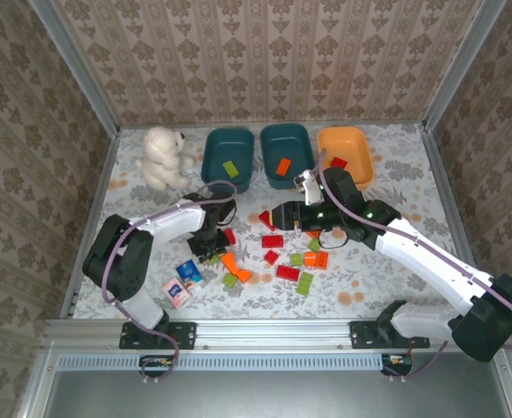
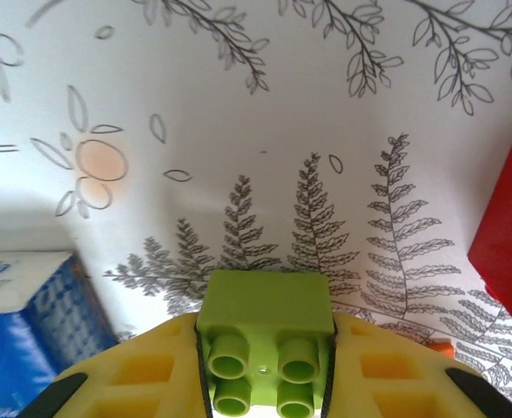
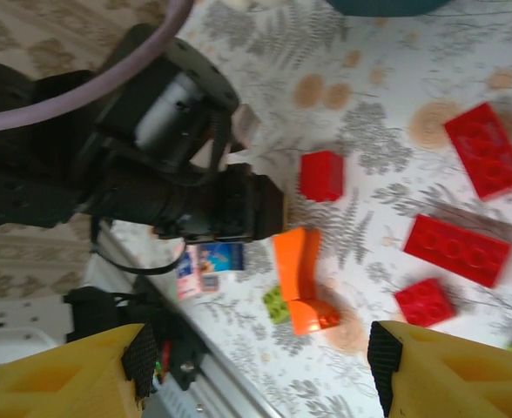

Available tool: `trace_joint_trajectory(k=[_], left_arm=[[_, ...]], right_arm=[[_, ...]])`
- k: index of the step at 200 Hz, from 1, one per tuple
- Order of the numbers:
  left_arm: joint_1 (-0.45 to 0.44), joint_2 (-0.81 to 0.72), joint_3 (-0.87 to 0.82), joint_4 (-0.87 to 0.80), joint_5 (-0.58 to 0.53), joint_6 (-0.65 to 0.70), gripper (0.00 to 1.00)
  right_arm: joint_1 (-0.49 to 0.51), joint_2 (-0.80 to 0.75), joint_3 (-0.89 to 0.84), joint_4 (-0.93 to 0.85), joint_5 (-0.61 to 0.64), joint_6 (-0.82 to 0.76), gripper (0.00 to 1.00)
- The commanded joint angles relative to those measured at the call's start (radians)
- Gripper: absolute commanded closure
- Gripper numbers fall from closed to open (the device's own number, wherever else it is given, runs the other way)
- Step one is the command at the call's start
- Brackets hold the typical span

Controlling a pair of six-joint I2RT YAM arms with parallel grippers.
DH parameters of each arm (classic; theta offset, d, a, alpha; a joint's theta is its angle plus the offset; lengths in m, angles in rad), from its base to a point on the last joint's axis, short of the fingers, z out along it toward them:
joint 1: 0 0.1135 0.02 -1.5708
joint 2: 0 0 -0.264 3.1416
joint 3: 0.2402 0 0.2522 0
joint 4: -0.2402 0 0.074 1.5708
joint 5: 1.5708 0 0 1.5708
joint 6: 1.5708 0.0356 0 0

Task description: Sort the legos into containers by color

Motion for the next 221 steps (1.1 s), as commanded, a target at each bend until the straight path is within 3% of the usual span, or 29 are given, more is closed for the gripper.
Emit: trace_joint_trajectory(k=[1, 30, 54, 107, 150, 178, 221], left_arm=[[-0.002, -0.08, 0.066, -0.095, -0.072, 0.028, 0.76], [0.021, -0.104, 0.228, -0.166, -0.127, 0.097, 0.76], [0.057, -0.037, 0.404, -0.151, -0.166, 0.207, 0.76], [0.148, 0.336, 0.855, -0.09, -0.197, 0.432, 0.76], [0.216, 0.628, 1.156, -0.156, -0.213, 0.484, 0.77], [0.228, 0.729, 1.251, -0.188, -0.206, 0.493, 0.76], [0.221, 0.778, 1.256, -0.193, -0.18, 0.498, 0.75]], right_arm=[[-0.008, -0.043, -0.015, 0.074, -0.116, 0.015, 0.31], [-0.05, -0.064, -0.015, 0.057, -0.113, 0.022, 0.31], [-0.097, -0.054, 0.014, 0.046, -0.08, 0.036, 0.31], [-0.128, 0.059, 0.16, -0.014, -0.014, 0.018, 0.31], [-0.14, 0.11, 0.225, -0.083, 0.036, 0.015, 0.31], [-0.145, 0.102, 0.231, -0.101, 0.062, 0.02, 0.31], [-0.163, 0.092, 0.21, -0.114, 0.073, 0.027, 0.31]])
